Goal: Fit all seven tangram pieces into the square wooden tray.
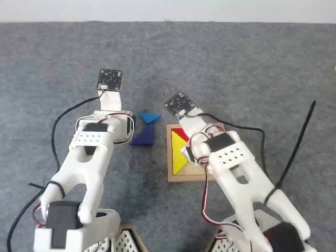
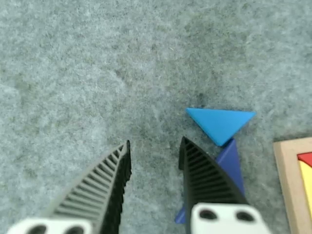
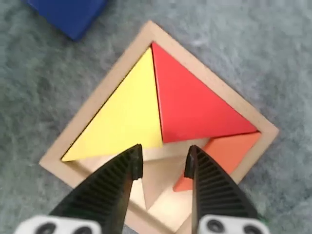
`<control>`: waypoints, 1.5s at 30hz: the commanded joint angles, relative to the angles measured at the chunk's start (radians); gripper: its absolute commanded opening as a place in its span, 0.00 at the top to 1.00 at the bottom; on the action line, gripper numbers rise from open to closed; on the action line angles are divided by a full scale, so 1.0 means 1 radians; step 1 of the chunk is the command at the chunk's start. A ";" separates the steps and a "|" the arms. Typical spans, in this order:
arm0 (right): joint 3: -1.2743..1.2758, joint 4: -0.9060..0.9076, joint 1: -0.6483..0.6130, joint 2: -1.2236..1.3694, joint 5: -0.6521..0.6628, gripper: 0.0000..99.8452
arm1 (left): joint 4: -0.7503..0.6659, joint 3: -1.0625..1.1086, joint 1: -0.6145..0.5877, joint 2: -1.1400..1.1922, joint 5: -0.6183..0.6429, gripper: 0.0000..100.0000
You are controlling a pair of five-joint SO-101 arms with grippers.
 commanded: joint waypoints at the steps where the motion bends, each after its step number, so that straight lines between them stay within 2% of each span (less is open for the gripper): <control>1: -0.006 -0.024 0.030 0.050 0.012 0.86 | -0.025 -0.002 0.005 -0.044 -0.012 0.84; 11: 0.003 0.025 0.077 0.050 0.077 0.86 | -0.026 -0.002 0.005 -0.044 -0.012 0.84; 18: 0.094 -0.018 0.162 0.027 0.106 0.86 | -0.026 -0.002 0.006 -0.044 -0.012 0.84; 34: 0.100 -0.030 0.159 0.016 0.101 0.86 | -0.025 -0.002 0.006 -0.044 -0.012 0.84; 37: 0.092 -0.021 0.154 -0.045 0.060 0.86 | -0.025 -0.002 0.006 -0.044 -0.012 0.84; 45: 0.129 0.059 0.058 -0.185 0.048 0.86 | -0.025 -0.002 0.008 -0.044 -0.012 0.84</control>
